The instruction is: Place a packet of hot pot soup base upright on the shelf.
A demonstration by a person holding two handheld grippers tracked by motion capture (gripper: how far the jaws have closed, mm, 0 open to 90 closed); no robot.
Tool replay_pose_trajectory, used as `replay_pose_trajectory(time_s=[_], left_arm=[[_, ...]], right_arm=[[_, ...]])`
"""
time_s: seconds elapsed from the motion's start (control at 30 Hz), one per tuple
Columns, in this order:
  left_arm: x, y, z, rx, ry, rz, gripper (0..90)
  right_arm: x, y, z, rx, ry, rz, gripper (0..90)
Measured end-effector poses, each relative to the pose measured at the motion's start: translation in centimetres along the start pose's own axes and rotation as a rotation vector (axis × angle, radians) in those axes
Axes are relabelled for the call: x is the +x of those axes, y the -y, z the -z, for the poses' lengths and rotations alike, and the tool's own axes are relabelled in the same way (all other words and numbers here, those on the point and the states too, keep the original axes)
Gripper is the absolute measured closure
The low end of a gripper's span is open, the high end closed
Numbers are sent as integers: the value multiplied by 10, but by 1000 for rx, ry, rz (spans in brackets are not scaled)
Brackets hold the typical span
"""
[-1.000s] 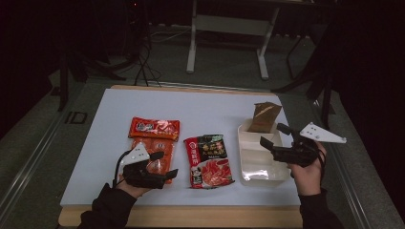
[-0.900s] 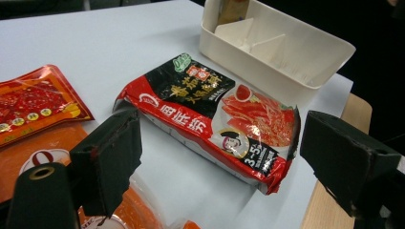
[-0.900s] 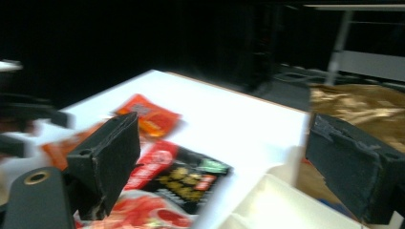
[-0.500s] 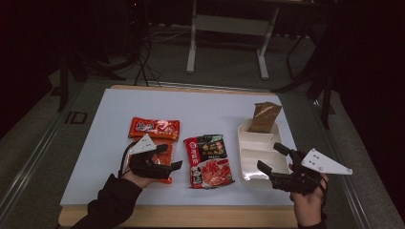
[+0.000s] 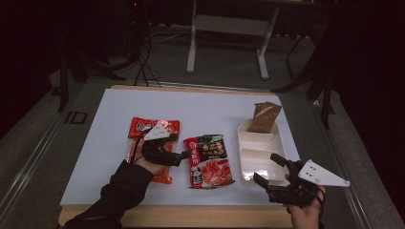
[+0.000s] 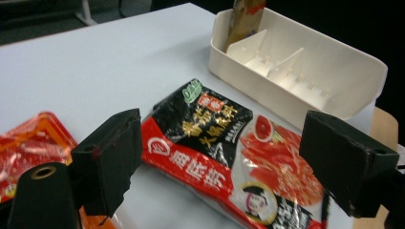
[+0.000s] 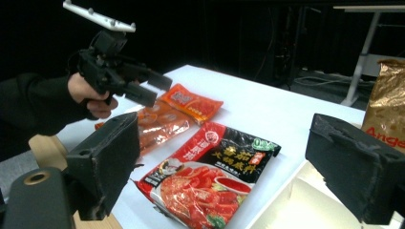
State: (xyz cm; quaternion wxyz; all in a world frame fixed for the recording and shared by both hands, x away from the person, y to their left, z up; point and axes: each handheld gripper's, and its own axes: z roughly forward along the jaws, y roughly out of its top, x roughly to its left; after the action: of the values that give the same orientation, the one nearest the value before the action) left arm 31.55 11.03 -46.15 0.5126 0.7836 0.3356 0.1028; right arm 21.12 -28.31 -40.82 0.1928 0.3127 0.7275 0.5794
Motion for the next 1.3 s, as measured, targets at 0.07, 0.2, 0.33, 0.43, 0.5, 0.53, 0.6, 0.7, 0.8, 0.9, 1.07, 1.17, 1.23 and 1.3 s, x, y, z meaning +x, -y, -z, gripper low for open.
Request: replay_pose_trajectory(time_s=[0.07, 0.2, 0.33, 0.43, 0.5, 0.53, 0.6, 0.7, 0.8, 0.9, 1.07, 1.17, 1.23, 1.3], left_arm=[[3, -3, -4, -1, -4, 0, 157], [9, -7, -13, 17, -18, 7, 164], [16, -8, -28, 46, -27, 22, 182], [22, -7, -39, 86, -54, 21, 201], [25, -7, -44, 103, -74, 22, 210], [28, -6, -46, 108, -73, 28, 212], [31, -5, -49, 109, -109, 22, 244], [36, -3, -56, 127, -92, 58, 251], [39, -1, -67, 180, -103, 57, 257], [42, 1, -75, 203, -131, 89, 265], [49, 5, -85, 233, -148, 128, 376], [51, 7, -89, 266, -148, 134, 419], [51, 9, -93, 281, -135, 136, 458], [52, 11, -97, 308, -123, 141, 465]], right_arm=[[0, 0, -1, 11, 18, 12, 139], [-1, 1, 0, -6, 11, 12, 137], [-3, 1, 2, -20, 10, 29, 143], [-3, 2, 2, -14, 5, 25, 145], [-3, 2, 1, -14, 0, 27, 145], [-3, 3, 1, -15, -3, 28, 145], [-2, 3, 1, -15, 1, 31, 145], [-2, 4, 2, -20, 7, 35, 144], [-1, 5, 1, -21, -4, 39, 144], [-1, 6, -2, -11, -21, 42, 144], [1, 10, -5, 11, -29, 44, 145], [1, 10, -6, 17, -37, 42, 145], [1, 11, -7, 22, -40, 38, 144], [0, 11, -8, 26, -43, 33, 145]])
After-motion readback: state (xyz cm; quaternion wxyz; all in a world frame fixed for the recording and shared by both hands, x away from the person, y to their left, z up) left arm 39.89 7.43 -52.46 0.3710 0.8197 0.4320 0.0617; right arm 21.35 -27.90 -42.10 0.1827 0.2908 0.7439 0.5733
